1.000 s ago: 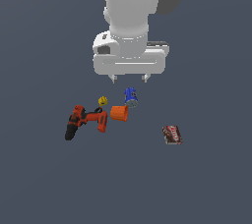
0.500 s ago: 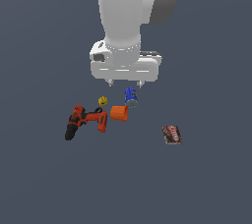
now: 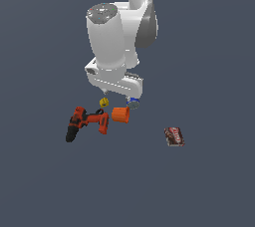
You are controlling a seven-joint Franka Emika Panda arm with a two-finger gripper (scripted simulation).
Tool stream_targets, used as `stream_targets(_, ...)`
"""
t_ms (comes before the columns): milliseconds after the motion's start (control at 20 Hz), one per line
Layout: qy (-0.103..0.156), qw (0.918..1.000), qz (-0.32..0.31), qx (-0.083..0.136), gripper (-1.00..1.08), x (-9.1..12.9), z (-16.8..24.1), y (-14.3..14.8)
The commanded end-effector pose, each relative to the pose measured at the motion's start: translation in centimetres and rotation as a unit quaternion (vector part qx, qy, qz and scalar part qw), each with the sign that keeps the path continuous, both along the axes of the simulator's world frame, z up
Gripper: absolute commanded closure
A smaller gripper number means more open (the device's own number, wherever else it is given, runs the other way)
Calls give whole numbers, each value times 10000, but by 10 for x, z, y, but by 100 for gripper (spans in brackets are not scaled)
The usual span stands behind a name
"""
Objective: Pick up a designated object from a clutter of objects.
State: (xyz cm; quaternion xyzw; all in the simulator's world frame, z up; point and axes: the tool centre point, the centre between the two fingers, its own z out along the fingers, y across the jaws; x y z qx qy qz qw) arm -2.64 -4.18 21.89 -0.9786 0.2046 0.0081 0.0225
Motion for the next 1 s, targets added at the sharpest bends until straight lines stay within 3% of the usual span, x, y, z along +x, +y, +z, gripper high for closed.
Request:
stream_targets(0, 12, 9988, -495, -2, -92, -9, -22, -13)
stream_targets(300, 39, 9856, -1688, -38, -92, -39, -72, -43)
stream_targets(650, 58, 9570, -2898, -125, -92, -78, -116, -72)
stream_targets(950, 61, 9352, -3536, -193, -92, -103, -137, -87)
